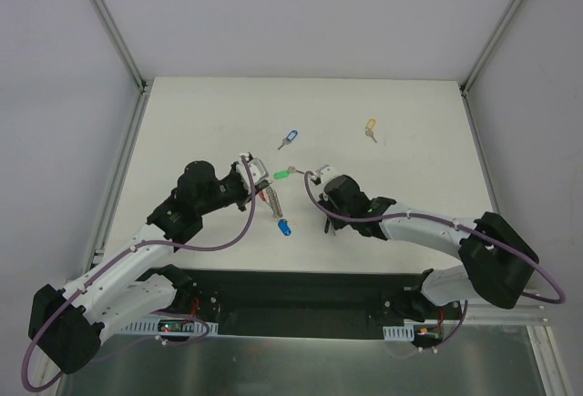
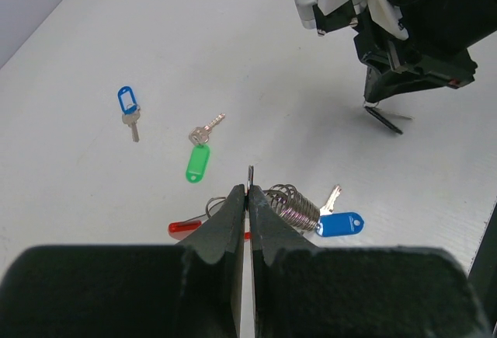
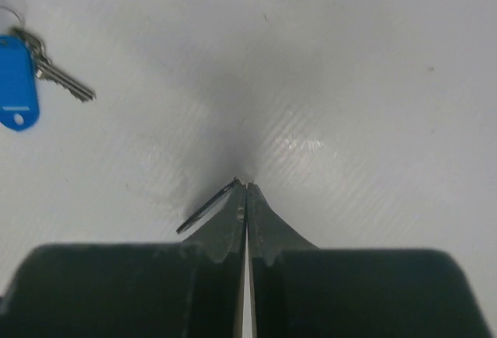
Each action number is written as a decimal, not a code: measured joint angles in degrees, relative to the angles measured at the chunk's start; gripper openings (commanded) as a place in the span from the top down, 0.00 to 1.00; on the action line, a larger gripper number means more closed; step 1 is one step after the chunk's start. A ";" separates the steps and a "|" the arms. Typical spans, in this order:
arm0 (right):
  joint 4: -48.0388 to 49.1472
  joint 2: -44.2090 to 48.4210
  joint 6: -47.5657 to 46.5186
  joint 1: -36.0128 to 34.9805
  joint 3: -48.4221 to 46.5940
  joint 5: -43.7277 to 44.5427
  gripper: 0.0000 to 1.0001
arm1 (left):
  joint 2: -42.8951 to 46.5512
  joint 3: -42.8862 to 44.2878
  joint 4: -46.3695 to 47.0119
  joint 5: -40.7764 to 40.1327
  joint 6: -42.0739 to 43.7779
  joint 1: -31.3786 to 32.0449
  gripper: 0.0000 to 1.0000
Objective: Put the keys on the keyring
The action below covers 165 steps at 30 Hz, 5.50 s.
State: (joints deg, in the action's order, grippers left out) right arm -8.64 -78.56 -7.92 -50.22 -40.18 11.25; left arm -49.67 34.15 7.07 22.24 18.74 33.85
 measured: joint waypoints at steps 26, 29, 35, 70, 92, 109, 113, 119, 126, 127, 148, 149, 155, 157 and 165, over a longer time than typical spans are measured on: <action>43.78 -8.96 2.95 -1.49 14.25 0.24 0.91 | 0.07 0.00 -0.37 -0.31 -0.02 0.00 1.00; 41.94 -8.37 3.43 -1.53 13.73 0.37 0.94 | 0.09 0.00 -0.37 -0.31 -0.02 0.00 1.00; 35.01 -4.85 3.58 -3.45 11.72 4.50 0.99 | 0.09 0.00 -0.37 -0.31 -0.02 0.00 1.00; 16.76 -1.90 4.13 -6.82 2.56 5.16 0.57 | 0.09 0.00 -0.37 -0.28 -0.02 0.00 1.00; 12.33 -8.09 9.31 12.76 -0.17 -28.30 0.67 | 0.09 0.00 -0.39 -0.20 -0.02 0.00 1.00; 15.69 -14.12 9.44 13.62 -1.66 -34.14 0.75 | 0.11 0.00 -0.44 0.20 0.00 0.00 1.00; 16.06 -14.14 9.44 13.62 -1.66 -34.67 0.75 | 0.15 0.00 -0.44 0.22 0.00 0.00 1.00; 15.06 -13.16 9.25 13.16 -1.70 -33.66 0.74 | 0.20 0.02 -0.46 0.24 0.00 0.00 1.00; 11.32 -9.79 8.94 8.39 -2.84 -25.51 0.73 | 0.20 0.02 -0.48 0.24 0.00 0.00 1.00; 10.95 -9.20 8.94 7.30 -3.02 -23.80 0.74 | 0.20 0.02 -0.48 0.24 0.00 0.00 1.00; 7.93 -9.53 8.96 2.25 -3.65 -13.11 0.87 | 0.28 0.11 -0.50 0.24 0.00 0.00 1.00; 7.96 -9.70 8.96 2.19 -3.65 -13.11 0.87 | 0.31 0.11 -0.50 0.24 0.00 0.00 1.00; 7.93 -11.15 8.96 1.99 -4.02 -13.16 0.92 | 0.31 0.11 -0.50 0.26 0.00 0.00 1.00; 7.89 -11.34 8.94 1.95 -4.13 -13.16 0.96 | 0.31 0.11 -0.50 0.26 0.00 0.00 1.00; 7.91 -11.50 8.50 1.75 -4.28 -13.11 0.99 | 0.31 0.11 -0.50 0.42 0.00 0.00 1.00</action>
State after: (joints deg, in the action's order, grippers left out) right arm -0.73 -90.06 0.58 -48.47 -44.47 -1.87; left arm -49.36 34.26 6.57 22.65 18.74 33.85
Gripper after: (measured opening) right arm 0.018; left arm 0.008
